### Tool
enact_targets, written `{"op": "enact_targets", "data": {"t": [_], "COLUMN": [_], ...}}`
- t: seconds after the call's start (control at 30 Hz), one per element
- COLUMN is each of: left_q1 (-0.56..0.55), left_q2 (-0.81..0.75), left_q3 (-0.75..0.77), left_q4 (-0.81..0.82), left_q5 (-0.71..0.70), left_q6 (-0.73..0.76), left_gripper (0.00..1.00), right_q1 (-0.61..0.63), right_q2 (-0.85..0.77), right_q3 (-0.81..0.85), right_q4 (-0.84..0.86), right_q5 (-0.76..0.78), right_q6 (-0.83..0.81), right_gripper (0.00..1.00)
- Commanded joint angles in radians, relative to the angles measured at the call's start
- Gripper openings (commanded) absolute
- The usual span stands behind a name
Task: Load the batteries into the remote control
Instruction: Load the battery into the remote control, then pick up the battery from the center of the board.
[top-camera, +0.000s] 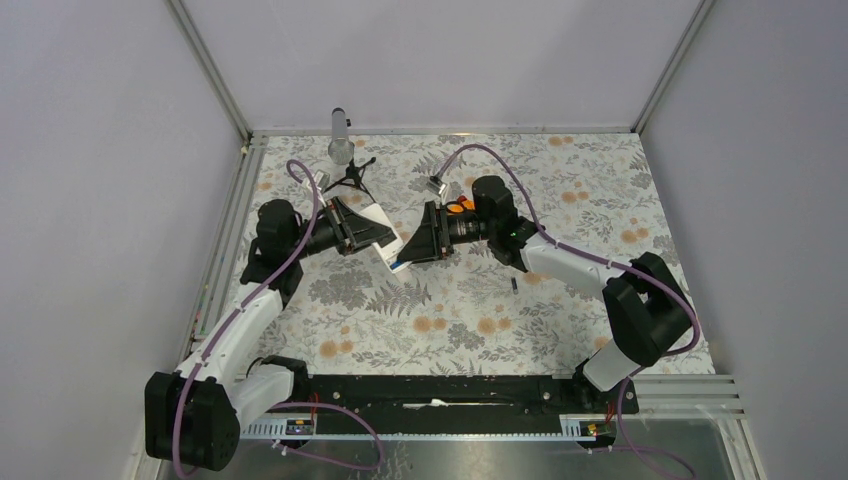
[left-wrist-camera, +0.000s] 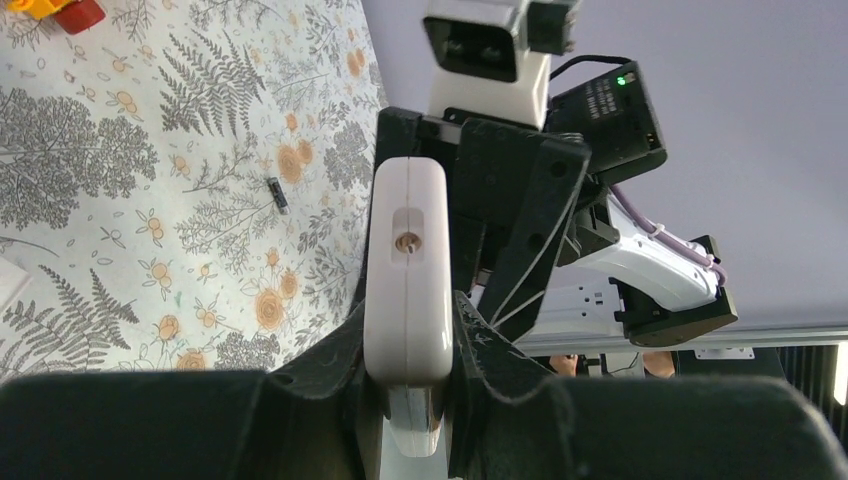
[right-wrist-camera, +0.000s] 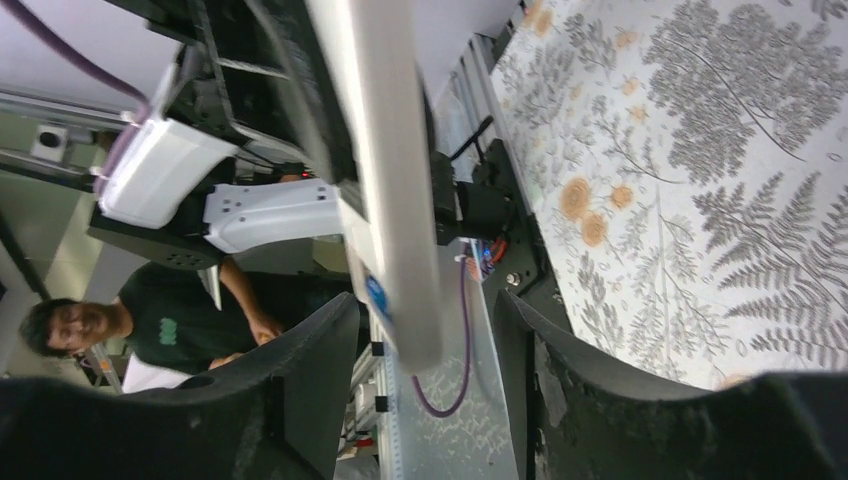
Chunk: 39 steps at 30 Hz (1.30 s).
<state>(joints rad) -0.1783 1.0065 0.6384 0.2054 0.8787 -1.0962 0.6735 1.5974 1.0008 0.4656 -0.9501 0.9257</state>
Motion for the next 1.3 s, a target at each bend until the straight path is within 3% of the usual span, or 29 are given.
{"op": "enact_targets", "data": {"t": [0.0,0.33,0.5,0.6,0.7,0.77,0.87,1.03,1.27], "left_q1": [0.008,0.008,0.009,0.012,0.021,0.026,0.028,0.028,0.030], "left_q2": [-0.011,0.001,0.007,-0.001,-0.019,-0.031,-0.053,-0.095,-0.125], "left_q3": [-0.010,-0.035,-0.034,-0.040,-0.062,-0.084,-0.118,-0.158,-0.154], "left_q4": [0.132,0.209,0.169,0.078,0.014,0.025,0.054,0.089,0.042], "left_q5": [-0.013,-0.014,-0.038,-0.082,-0.121,-0.129,-0.138,-0.151,-0.150], "left_q6": [-0.008,-0.043,-0.003,0.093,0.180,0.203,0.228,0.245,0.283], "left_gripper": [0.00,0.00,0.00,0.00,0.00,0.00,0.00,0.00,0.00], "right_q1": [-0.003,-0.002,-0.008,-0.031,-0.080,-0.118,-0.152,-0.209,-0.267], "right_q2": [-0.054,-0.028,-0.050,-0.110,-0.203,-0.266,-0.323,-0.256,-0.198], "right_q3": [0.054,0.062,0.062,0.024,-0.032,-0.064,-0.086,-0.061,-0.115], "right_q4": [-0.166,-0.203,-0.250,-0.258,-0.329,-0.433,-0.691,-1.054,-1.091], "right_q5": [0.025,0.066,0.107,0.130,0.186,0.269,0.539,1.001,1.057], "right_q6": [-0.174,-0.205,-0.214,-0.214,-0.241,-0.287,-0.393,-0.397,-0.398], "right_gripper": [0.61,0.58,0.72,0.83,0.87,0.87,0.85,0.72,0.67]}}
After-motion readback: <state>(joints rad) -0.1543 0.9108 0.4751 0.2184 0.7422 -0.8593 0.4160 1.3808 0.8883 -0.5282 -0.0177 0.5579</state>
